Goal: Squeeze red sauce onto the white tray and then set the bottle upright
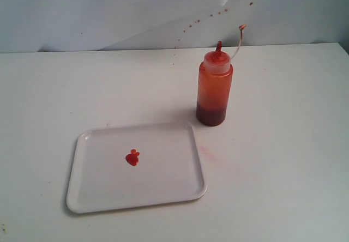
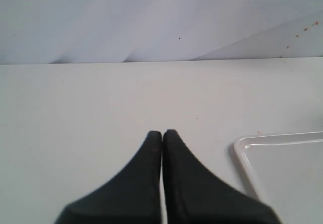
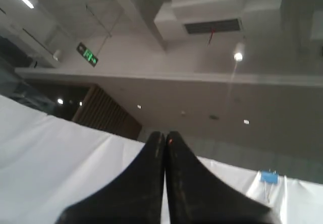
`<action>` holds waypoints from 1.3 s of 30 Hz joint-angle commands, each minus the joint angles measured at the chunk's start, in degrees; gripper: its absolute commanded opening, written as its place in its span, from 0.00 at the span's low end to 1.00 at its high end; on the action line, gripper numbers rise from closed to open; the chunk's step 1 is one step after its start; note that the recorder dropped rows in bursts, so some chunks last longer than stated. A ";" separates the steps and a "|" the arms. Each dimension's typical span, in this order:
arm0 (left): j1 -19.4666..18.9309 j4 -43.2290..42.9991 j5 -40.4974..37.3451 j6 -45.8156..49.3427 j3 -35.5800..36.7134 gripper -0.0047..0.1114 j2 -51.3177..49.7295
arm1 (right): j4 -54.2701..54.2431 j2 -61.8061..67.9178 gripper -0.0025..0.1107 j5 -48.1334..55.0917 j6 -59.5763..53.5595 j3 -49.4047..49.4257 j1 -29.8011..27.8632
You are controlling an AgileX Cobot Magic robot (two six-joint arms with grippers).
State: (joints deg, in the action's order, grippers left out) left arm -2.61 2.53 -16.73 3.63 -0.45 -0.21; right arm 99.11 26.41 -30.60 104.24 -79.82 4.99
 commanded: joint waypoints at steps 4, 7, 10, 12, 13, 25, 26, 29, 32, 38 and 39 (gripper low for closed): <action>-0.10 0.30 0.33 -0.12 0.45 0.06 0.21 | -1.83 -11.22 0.02 0.26 0.02 0.03 -0.39; -0.10 0.30 0.33 -0.12 0.45 0.06 0.21 | -1.83 -14.78 0.02 0.26 0.02 0.03 -0.39; -0.10 0.30 0.33 -0.12 0.45 0.06 0.21 | -1.80 -17.77 0.02 0.26 -1.70 0.03 -0.39; -0.10 0.30 0.33 -0.12 0.45 0.06 0.21 | -3.01 -18.78 0.02 0.44 -2.36 0.03 -0.39; -0.10 0.30 0.33 -0.12 0.45 0.06 0.21 | -4.22 -18.11 0.02 0.43 -2.68 0.03 -0.39; -0.10 0.30 0.33 -0.12 0.45 0.06 0.21 | 0.84 -24.14 0.02 29.34 -6.26 39.77 -0.39; -0.10 0.30 0.33 -0.12 0.45 0.06 0.21 | 0.84 -24.27 0.02 32.64 -4.14 43.07 -0.39; -0.10 0.30 0.33 -0.12 0.45 0.06 0.21 | -9.96 -24.13 0.02 40.60 0.70 48.39 -0.39; -0.10 0.30 0.33 -0.12 0.45 0.06 0.21 | -21.52 -24.13 0.02 45.53 1.45 50.26 -0.39; -0.10 0.30 0.33 -0.12 0.45 0.06 0.21 | -41.28 -24.13 0.02 46.79 1.59 54.55 -0.39; -0.10 0.30 0.33 -0.12 0.45 0.06 0.21 | -44.40 -24.13 0.02 46.79 1.59 55.56 -0.39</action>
State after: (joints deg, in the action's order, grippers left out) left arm -2.61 2.53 -16.73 3.63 -0.45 -0.21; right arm 64.11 2.49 15.08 105.58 -26.58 4.99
